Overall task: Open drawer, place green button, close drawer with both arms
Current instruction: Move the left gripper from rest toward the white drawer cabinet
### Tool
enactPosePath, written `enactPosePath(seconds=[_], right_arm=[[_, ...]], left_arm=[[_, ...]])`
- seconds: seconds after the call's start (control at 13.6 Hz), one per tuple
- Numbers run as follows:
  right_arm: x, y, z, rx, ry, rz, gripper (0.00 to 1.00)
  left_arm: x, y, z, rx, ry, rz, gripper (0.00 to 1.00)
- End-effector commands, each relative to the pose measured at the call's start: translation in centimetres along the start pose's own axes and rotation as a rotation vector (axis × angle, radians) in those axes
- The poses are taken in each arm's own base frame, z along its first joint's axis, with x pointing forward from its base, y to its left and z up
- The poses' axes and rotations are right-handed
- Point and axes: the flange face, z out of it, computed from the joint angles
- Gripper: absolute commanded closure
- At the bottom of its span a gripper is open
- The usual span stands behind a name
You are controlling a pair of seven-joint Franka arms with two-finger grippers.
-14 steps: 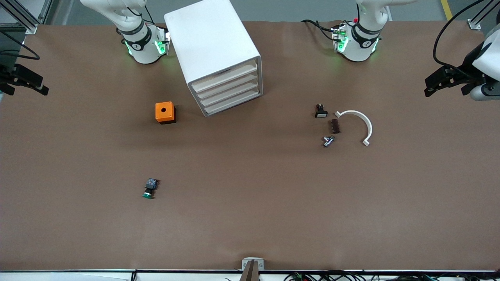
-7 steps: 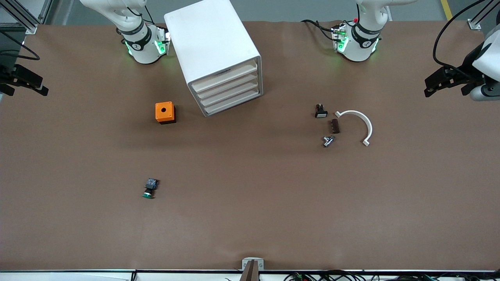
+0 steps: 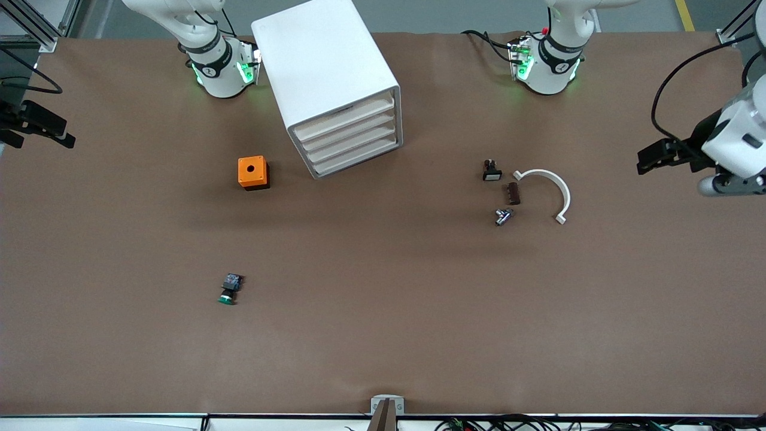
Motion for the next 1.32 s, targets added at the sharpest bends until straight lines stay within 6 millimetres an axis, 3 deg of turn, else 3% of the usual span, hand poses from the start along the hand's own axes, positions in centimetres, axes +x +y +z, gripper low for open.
enactPosePath(seconds=[0.0,0.22,0.44,0.81,1.03,1.25], right_arm=[[-0.5,-0.2,-0.4,-0.002,0.031,-0.004,0.0],[-0.5,0.2,-0.6,-0.02,0.04,-0.002,0.0],[-0.5,0.3,-0.6,-0.036,0.038,-0.004,0.0],[-0.5,0.3,-0.4,-0.043,0.033,-0.004,0.0],[-0.5,0.4,-0.4,-0.042,0.029,-0.002,0.0],[-0.5,0.3,-0.3,-0.042,0.026,-0.002,0.0]], left_arm=[[2.4,1.3,2.5,-0.03,-0.028,-0.044,0.0],[4.7,3.7,6.3,-0.081,-0.071,-0.209,0.0],[6.6,7.4,11.2,-0.066,-0.119,-0.362,0.0],[8.1,13.0,19.1,0.012,-0.223,-0.594,0.0],[8.0,17.1,23.6,0.082,-0.272,-0.738,0.0],[6.5,21.8,28.3,0.184,-0.306,-0.922,0.0]])
